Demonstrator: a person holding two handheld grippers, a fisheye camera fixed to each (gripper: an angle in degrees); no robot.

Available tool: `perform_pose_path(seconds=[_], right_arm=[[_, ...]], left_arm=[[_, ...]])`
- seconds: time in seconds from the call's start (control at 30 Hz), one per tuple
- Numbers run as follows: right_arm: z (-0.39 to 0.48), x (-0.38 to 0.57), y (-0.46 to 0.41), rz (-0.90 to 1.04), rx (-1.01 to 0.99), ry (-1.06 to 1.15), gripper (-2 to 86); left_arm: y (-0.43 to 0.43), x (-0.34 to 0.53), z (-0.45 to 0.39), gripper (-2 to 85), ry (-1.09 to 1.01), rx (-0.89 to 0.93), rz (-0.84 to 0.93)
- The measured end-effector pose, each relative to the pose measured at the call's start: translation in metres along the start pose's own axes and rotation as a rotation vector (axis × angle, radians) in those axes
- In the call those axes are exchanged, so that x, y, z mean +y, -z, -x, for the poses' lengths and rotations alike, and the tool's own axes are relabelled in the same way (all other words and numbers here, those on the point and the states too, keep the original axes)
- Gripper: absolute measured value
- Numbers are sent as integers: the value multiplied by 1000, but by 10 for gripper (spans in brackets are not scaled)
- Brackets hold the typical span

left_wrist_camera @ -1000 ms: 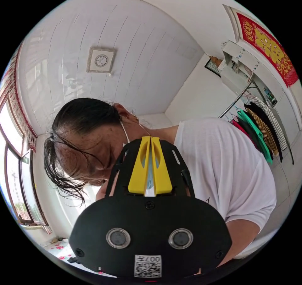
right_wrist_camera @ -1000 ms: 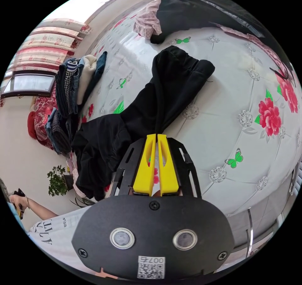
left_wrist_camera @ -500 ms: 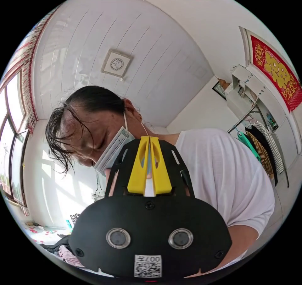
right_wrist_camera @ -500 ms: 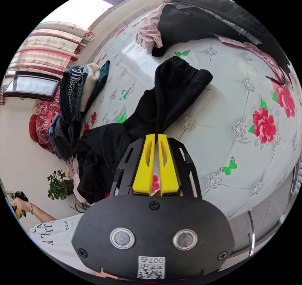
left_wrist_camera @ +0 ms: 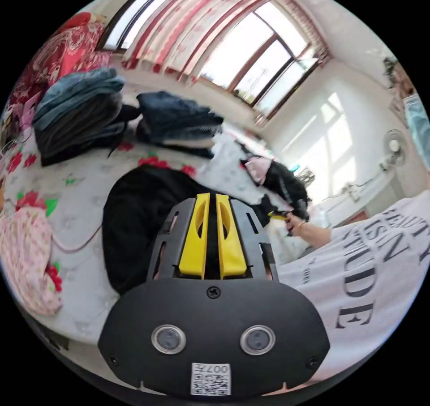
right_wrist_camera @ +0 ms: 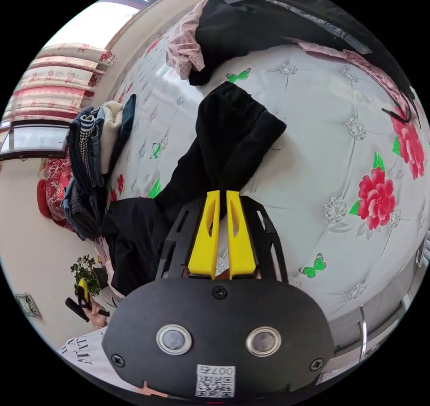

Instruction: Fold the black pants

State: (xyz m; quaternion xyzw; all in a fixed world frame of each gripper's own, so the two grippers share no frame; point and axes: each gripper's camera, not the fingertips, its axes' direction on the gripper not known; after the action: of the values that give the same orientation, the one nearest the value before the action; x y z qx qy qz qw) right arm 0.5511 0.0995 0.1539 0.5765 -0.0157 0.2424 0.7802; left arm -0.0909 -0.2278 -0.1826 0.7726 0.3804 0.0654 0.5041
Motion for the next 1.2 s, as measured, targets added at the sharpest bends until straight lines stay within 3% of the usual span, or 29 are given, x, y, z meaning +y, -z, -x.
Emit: perform_pose_path(seconds=[0.1, 0.17, 0.23, 0.3, 0.4, 0.47, 0.57, 0.7, 0.83, 0.9, 0.93, 0.97, 1.1, 1.2], right_arm=[[9, -2, 16, -32, 23, -4, 1], [9, 19, 51, -104, 103, -1, 1], [-6, 44, 77, -144, 186, -50, 2], [-30, 69, 97, -158, 248, -130, 5], [-29, 109, 129, -233, 274, -175, 19], [29, 129, 148, -319, 308, -51, 41], [136, 133, 128, -311, 205, 214, 69], [268, 117, 34, -48, 23, 508, 101], [393, 128, -93, 240, 36, 714, 118], [419, 137, -146, 377, 191, 750, 114], [437, 149, -147, 258, 372, 808, 89], [452, 155, -151, 255, 451, 882, 65], [467, 135, -102, 244, 420, 875, 16], [454, 101, 18, -32, 278, 697, 3]], left_arm=[[-71, 26, 6, 33, 123, -128, 261], [-93, 38, 6, 20, 151, -220, 291], [-100, 45, 0, 5, 72, -305, 270], [-116, 41, -8, -4, -88, -387, 442], [-102, 37, 4, -7, -81, -369, 534], [-75, 34, 20, -7, -2, -251, 509], [-5, 27, 43, -4, 101, -88, 299], [69, 23, 77, 48, 244, -252, 44], [49, 18, 101, 103, 294, -264, 135], [15, 18, 110, 120, 282, -288, 244], [5, 18, 112, 121, 279, -301, 277], [-13, 20, 114, 125, 270, -325, 339], [-33, 24, 117, 79, 279, -338, 397], [-19, 25, 113, 47, 203, -306, 447]])
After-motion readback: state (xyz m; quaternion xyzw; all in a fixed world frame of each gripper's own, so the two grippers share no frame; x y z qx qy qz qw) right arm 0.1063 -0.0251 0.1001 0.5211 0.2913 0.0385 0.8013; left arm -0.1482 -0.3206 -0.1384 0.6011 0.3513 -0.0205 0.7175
